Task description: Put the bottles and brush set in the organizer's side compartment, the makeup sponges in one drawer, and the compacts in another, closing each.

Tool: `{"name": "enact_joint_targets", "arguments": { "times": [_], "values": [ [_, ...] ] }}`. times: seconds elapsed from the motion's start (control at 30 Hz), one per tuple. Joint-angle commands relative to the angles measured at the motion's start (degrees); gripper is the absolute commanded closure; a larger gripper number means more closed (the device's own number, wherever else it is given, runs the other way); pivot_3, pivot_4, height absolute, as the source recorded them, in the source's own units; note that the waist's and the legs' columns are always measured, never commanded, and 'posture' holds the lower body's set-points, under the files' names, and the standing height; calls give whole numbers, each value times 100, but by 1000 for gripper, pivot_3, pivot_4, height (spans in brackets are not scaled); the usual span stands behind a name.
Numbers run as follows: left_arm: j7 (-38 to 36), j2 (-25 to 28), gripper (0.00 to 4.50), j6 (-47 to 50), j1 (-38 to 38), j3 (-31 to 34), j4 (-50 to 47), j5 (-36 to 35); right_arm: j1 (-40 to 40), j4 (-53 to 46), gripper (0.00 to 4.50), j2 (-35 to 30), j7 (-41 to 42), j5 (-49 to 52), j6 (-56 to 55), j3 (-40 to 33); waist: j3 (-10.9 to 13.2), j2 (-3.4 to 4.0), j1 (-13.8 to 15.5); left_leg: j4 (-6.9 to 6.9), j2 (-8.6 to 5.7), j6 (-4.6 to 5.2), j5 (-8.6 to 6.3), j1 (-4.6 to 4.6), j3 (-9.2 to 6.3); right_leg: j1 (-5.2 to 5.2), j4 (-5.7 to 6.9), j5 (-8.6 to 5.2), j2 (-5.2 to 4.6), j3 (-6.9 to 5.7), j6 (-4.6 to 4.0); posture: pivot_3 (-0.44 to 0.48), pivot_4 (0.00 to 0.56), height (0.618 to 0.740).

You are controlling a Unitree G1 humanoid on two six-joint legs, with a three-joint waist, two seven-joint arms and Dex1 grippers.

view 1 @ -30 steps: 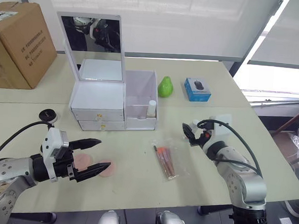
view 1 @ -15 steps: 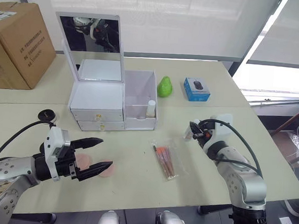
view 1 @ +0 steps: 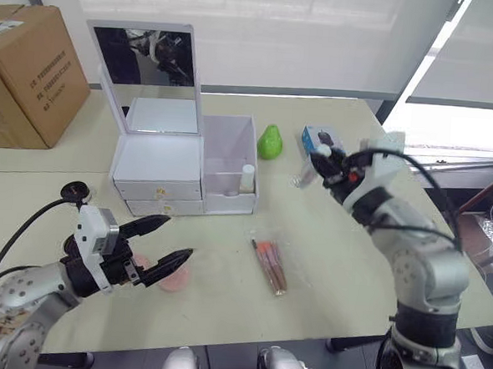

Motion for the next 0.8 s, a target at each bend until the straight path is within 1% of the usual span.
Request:
{"name": "enact_joint_targets", "arguments": {
  "times": [0.03,0.13,0.23,0.33,0.43,0.57,0.8],
  "values": [
    [610,-263,0,-106,132,-98,-542,188,-545,-2,3612,88,142,287,190,189,0,0,9,0,-1,0,0,0,-5,2,0,0,2,1,-2,0,150,722],
    [1022,-469,0,-123,137,-190,-749,322,-966,296,3612,303,120,229,188,470,-1,3,14,1,-2,0,0,-1,-9,-1,2,5,6,7,-10,0,150,722],
    [1286,-585,0,-167,128,-205,-894,385,-1361,924,3612,619,254,-85,-251,943,-1,5,1,2,-4,1,1,-1,-16,1,2,6,11,8,-12,0,150,722],
    [1327,-572,0,-231,141,-135,-916,404,-1630,1802,3612,865,539,-498,-826,1407,-1,6,0,4,-3,3,2,-1,-22,0,3,6,16,8,-14,0,150,722],
    [1370,-559,0,-299,157,-103,-912,403,-1757,2375,3612,1019,784,-746,-1238,1640,0,8,14,4,-4,3,2,-5,-23,-1,2,28,16,6,-50,0,150,722],
    [1386,-545,0,-375,162,-83,-920,382,-1838,3053,3612,1128,1067,-1152,-1722,1958,3,12,7,8,-3,4,2,-7,-22,-1,2,29,15,6,-51,0,150,722],
    [1459,-518,0,-434,90,-91,-956,368,-1820,3763,3612,1302,1273,-1601,-2252,2064,4,14,-2,8,-3,3,2,-7,-23,-3,3,28,16,4,-51,0,150,722]
  ]
}}
